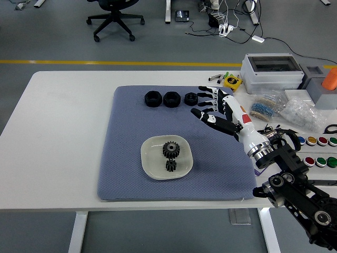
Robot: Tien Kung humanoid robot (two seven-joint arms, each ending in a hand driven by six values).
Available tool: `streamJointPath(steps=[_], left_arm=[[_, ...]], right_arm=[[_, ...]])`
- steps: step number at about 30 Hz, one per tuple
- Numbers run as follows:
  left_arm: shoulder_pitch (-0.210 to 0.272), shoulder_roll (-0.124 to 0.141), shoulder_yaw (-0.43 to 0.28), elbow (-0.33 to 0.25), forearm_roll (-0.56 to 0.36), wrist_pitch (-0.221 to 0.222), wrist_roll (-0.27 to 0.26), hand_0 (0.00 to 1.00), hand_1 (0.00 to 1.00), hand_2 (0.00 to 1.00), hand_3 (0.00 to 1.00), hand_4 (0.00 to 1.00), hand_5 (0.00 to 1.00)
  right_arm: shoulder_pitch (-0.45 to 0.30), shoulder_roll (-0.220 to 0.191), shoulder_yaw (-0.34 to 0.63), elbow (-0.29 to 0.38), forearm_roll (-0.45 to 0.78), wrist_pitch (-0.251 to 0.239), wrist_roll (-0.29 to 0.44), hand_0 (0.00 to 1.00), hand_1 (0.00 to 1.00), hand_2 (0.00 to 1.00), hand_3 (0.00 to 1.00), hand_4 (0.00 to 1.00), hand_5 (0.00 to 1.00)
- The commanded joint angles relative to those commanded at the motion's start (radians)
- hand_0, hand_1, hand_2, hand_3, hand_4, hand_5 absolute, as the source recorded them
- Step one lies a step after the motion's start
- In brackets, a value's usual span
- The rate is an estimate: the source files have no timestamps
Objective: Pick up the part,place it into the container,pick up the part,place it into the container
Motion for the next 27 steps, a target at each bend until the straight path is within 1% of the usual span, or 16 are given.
streamJointPath(steps=[1, 3, 4, 6, 10, 15, 16, 18, 21, 22, 27], left_arm=[[0.000, 0.000, 0.006, 0.000, -0.006, 0.001, -0.001, 0.392, 0.538, 0.571, 0.471, 0.998, 0.759], [0.000, 0.000, 0.014, 0.000, -0.015, 0.003, -0.001, 0.392, 0.538, 0.571, 0.471, 0.998, 0.759], [0.000, 0.000, 0.018, 0.000, -0.019, 0.003, -0.001, 0.394, 0.538, 0.573, 0.470, 0.998, 0.761], [0.000, 0.000, 0.025, 0.000, -0.025, 0.004, 0.001, 0.394, 0.538, 0.573, 0.470, 0.998, 0.761], [0.001, 0.000, 0.020, 0.000, -0.018, 0.006, 0.005, 0.393, 0.538, 0.574, 0.468, 0.998, 0.761], [0.003, 0.000, 0.004, 0.000, -0.006, 0.007, 0.007, 0.393, 0.538, 0.574, 0.468, 0.998, 0.761], [0.003, 0.000, 0.003, 0.000, -0.005, 0.007, 0.007, 0.393, 0.538, 0.574, 0.469, 0.998, 0.761], [0.003, 0.000, 0.003, 0.000, -0.003, 0.006, 0.008, 0.393, 0.538, 0.574, 0.469, 0.998, 0.761], [0.003, 0.000, 0.003, 0.000, -0.001, 0.006, 0.009, 0.393, 0.538, 0.574, 0.469, 0.998, 0.761], [0.003, 0.000, 0.002, 0.000, 0.000, 0.006, 0.010, 0.393, 0.538, 0.574, 0.469, 0.998, 0.761], [0.008, 0.000, -0.015, 0.000, 0.019, 0.007, 0.015, 0.393, 0.538, 0.574, 0.469, 0.998, 0.761]], right_arm=[[-0.018, 0.005, 0.015, 0.008, 0.045, 0.012, 0.009, 0.644, 0.699, 0.778, 0.820, 0.998, 0.575], [-0.040, 0.010, 0.033, 0.014, 0.122, 0.022, 0.016, 0.644, 0.699, 0.778, 0.820, 0.998, 0.575], [-0.053, 0.012, 0.043, 0.017, 0.161, 0.024, 0.019, 0.682, 0.722, 0.794, 0.830, 0.998, 0.564], [-0.075, 0.015, 0.057, 0.021, 0.252, 0.031, 0.023, 0.682, 0.722, 0.794, 0.830, 0.998, 0.564], [-0.112, 0.020, 0.077, 0.033, 0.421, 0.054, 0.029, 0.694, 0.733, 0.800, 0.833, 0.998, 0.558], [-0.138, 0.025, 0.083, 0.039, 0.608, 0.079, 0.044, 0.694, 0.733, 0.800, 0.833, 0.998, 0.558], [-0.139, 0.025, 0.083, 0.039, 0.629, 0.081, 0.045, 0.713, 0.748, 0.801, 0.836, 0.988, 0.521], [-0.144, 0.028, 0.084, 0.037, 0.678, 0.086, 0.056, 0.713, 0.748, 0.801, 0.836, 0.988, 0.521], [-0.150, 0.030, 0.085, 0.035, 0.715, 0.090, 0.068, 0.713, 0.748, 0.801, 0.836, 0.988, 0.521], [-0.152, 0.031, 0.085, 0.034, 0.723, 0.091, 0.070, 0.741, 0.764, 0.817, 0.859, 0.930, 0.430], [-0.164, 0.031, 0.090, 0.033, 0.775, 0.090, 0.086, 0.741, 0.764, 0.817, 0.859, 0.930, 0.430]])
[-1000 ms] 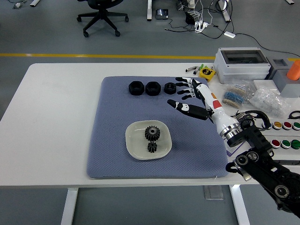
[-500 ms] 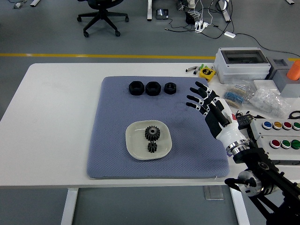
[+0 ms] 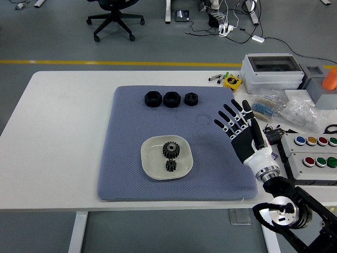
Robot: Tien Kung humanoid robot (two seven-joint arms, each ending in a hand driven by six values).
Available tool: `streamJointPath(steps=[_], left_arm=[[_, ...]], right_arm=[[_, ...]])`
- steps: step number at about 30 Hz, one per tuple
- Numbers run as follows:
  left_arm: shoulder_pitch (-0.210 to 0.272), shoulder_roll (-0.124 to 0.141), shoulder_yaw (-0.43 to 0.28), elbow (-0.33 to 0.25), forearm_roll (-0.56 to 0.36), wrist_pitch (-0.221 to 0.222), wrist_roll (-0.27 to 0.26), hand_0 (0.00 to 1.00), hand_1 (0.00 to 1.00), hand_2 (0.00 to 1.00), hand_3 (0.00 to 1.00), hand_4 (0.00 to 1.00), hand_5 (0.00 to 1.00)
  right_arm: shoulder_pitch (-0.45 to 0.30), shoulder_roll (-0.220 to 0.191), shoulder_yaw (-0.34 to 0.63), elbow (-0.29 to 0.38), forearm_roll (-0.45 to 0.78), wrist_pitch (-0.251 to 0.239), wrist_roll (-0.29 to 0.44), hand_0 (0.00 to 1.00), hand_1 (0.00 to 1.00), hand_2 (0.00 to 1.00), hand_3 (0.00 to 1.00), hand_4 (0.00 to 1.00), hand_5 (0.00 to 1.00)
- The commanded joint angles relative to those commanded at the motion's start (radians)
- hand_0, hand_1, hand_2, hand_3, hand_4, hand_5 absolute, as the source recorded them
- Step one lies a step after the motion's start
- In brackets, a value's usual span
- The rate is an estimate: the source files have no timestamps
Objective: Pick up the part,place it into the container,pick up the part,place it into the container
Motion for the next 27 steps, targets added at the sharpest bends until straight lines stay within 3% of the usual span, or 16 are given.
streamJointPath(steps=[1, 7, 8, 12, 13, 27], left_arm=[[0.001, 0.000, -0.003, 0.000, 0.004, 0.000, 0.001, 0.393, 0.539, 0.574, 0.469, 0.998, 0.765], [0.005, 0.000, -0.014, 0.000, 0.020, -0.001, 0.007, 0.393, 0.539, 0.574, 0.469, 0.998, 0.765], [0.006, 0.000, -0.017, 0.000, 0.024, -0.001, 0.007, 0.393, 0.539, 0.574, 0.469, 0.998, 0.765], [0.007, 0.000, -0.024, 0.000, 0.031, -0.001, 0.008, 0.393, 0.539, 0.574, 0.469, 0.998, 0.765], [0.007, 0.000, -0.025, 0.000, 0.033, -0.001, 0.008, 0.393, 0.537, 0.574, 0.470, 0.998, 0.764], [0.004, 0.000, -0.017, 0.000, 0.030, -0.005, 0.005, 0.397, 0.538, 0.575, 0.470, 0.998, 0.766]], right_arm=[[-0.001, 0.000, 0.001, 0.000, 0.007, -0.002, 0.003, 0.755, 0.770, 0.817, 0.872, 0.860, 0.323], [-0.005, 0.001, 0.009, -0.006, 0.033, -0.018, 0.022, 0.755, 0.770, 0.817, 0.872, 0.860, 0.323], [-0.006, 0.001, 0.011, -0.008, 0.031, -0.018, 0.023, 0.766, 0.776, 0.825, 0.882, 0.821, 0.273], [-0.009, 0.001, 0.015, -0.012, 0.023, -0.020, 0.026, 0.766, 0.776, 0.825, 0.882, 0.821, 0.273], [-0.010, 0.001, 0.016, -0.013, 0.021, -0.021, 0.028, 0.777, 0.784, 0.832, 0.893, 0.782, 0.211], [-0.004, 0.004, 0.021, -0.014, -0.004, -0.021, 0.031, 0.786, 0.787, 0.833, 0.898, 0.761, 0.159]])
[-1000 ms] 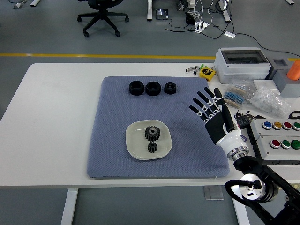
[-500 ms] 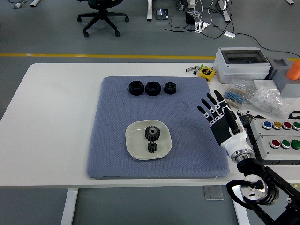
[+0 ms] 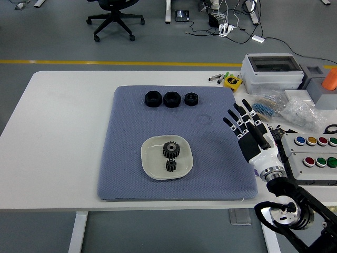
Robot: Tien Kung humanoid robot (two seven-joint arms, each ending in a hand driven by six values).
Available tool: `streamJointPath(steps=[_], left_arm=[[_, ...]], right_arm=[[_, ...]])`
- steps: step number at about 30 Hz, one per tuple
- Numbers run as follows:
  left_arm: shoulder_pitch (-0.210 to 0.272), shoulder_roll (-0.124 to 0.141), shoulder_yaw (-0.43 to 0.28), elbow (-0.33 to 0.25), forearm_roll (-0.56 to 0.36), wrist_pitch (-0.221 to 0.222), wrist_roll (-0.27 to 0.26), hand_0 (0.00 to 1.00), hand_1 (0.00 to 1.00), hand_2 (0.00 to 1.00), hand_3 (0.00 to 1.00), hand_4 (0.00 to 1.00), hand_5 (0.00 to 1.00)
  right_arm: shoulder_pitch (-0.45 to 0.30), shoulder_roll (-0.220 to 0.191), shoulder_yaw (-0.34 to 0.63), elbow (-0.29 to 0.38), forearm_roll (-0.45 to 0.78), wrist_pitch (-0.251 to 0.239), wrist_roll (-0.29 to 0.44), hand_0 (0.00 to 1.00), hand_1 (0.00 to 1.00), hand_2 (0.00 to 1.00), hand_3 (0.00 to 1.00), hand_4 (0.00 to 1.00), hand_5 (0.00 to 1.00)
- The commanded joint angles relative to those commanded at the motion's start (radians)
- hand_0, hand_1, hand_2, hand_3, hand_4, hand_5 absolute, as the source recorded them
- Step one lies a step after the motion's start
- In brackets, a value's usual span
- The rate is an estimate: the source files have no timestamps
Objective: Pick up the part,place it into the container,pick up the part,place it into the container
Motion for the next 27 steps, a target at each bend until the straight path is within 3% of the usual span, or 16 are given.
streamJointPath(steps=[27], left_arm=[[-0.003, 0.000, -0.003, 0.000, 0.004, -0.001, 0.002, 0.394, 0.537, 0.575, 0.471, 0.998, 0.777]], right_arm=[[-0.001, 0.005, -0.002, -0.005, -0.028, -0.014, -0.003, 0.791, 0.791, 0.832, 0.897, 0.738, 0.074]])
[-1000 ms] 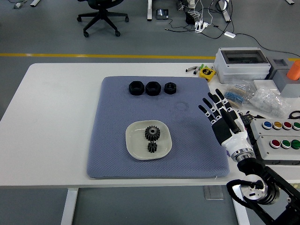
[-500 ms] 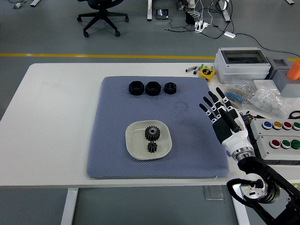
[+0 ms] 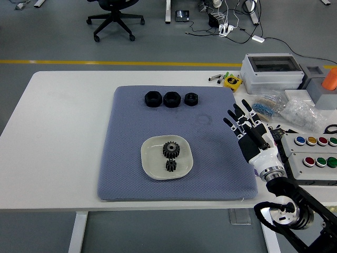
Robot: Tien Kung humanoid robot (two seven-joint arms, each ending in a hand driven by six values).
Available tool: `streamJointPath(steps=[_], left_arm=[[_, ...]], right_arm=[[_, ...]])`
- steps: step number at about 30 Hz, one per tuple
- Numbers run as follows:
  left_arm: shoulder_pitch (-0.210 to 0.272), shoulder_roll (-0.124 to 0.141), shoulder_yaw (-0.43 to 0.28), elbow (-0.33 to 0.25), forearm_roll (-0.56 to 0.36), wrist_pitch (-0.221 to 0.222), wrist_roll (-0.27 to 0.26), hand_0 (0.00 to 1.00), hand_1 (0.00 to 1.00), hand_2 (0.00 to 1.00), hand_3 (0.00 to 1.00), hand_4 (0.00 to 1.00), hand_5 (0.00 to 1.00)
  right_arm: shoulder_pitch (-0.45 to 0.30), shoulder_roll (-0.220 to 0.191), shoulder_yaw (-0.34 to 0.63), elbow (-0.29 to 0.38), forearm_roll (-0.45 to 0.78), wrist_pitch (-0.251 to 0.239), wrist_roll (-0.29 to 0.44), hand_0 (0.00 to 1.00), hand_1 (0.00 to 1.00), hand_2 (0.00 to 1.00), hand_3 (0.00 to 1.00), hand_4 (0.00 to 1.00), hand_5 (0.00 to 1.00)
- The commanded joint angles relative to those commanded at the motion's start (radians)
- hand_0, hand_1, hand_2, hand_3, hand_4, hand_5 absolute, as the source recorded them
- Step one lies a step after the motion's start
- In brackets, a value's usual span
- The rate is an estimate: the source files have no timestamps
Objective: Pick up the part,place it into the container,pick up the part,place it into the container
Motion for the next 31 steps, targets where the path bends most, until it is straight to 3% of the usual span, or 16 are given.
streamJointPath(steps=[31], left_arm=[[-0.002, 0.000, 0.007, 0.000, -0.004, -0.002, -0.001, 0.393, 0.537, 0.575, 0.469, 0.998, 0.782]], right_arm=[[0.001, 0.001, -0.004, 0.002, 0.008, -0.019, -0.014, 0.778, 0.782, 0.819, 0.871, 0.731, 0.033]])
